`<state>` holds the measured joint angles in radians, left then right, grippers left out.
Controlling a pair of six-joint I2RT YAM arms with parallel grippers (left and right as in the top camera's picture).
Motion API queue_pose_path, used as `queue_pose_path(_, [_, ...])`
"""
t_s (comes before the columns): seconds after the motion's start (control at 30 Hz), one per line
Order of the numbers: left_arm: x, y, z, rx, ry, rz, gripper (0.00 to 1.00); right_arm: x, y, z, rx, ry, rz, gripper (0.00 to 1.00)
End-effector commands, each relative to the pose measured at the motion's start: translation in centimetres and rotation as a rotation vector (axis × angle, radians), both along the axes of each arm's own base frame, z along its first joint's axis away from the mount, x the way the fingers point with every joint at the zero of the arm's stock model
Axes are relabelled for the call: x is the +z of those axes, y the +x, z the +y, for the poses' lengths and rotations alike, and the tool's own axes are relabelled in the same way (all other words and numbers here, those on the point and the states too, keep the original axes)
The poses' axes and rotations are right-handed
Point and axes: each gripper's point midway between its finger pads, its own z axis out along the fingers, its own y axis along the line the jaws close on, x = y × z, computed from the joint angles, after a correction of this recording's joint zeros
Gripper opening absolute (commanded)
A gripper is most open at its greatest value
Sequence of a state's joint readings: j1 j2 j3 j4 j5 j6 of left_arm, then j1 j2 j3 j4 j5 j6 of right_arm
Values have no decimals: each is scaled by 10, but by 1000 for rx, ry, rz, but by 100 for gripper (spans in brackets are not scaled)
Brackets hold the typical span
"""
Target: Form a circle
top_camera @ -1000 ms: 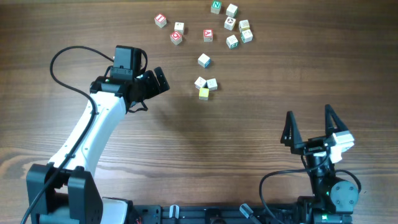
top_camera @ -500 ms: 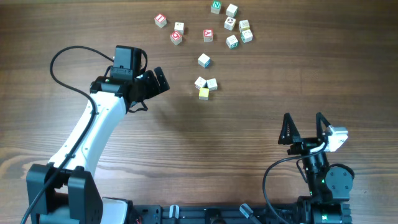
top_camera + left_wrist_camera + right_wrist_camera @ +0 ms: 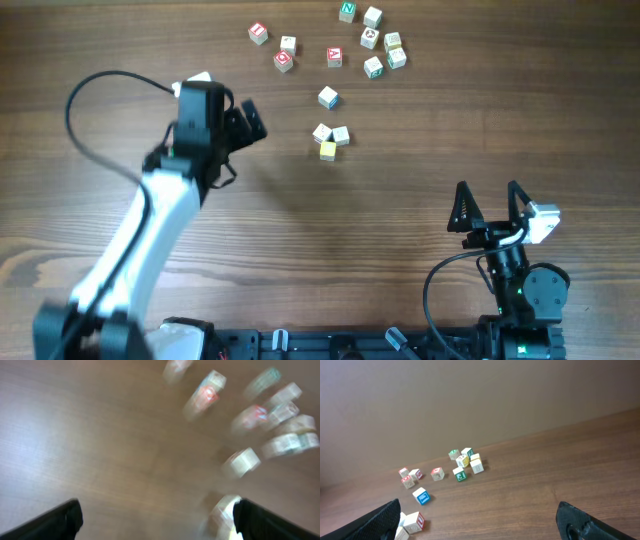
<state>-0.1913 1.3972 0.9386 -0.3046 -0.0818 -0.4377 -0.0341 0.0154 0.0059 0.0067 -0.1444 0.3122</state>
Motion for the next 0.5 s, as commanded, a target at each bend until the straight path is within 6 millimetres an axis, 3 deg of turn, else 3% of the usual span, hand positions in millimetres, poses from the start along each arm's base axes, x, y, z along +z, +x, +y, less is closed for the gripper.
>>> queue_pose_path(0.0, [27, -39, 5, -56, 66, -250, 100, 3, 0, -3, -15, 8, -12, 100])
queue_pose_path(0.13, [-3, -95, 39, 17, 66, -305, 100, 3, 0, -3, -15, 8, -12, 100])
queue_pose_path(0.23, [-20, -122, 54, 48, 55, -388, 100, 3, 0, -3, -15, 8, -12, 100])
queue_pose_path(0.33, [-25, -134, 55, 27, 47, -509, 100, 3, 0, -3, -15, 8, -12, 100])
queue_pose_path(0.47, [-16, -139, 57, 15, 84, -580, 100, 3, 0, -3, -15, 8, -12, 100])
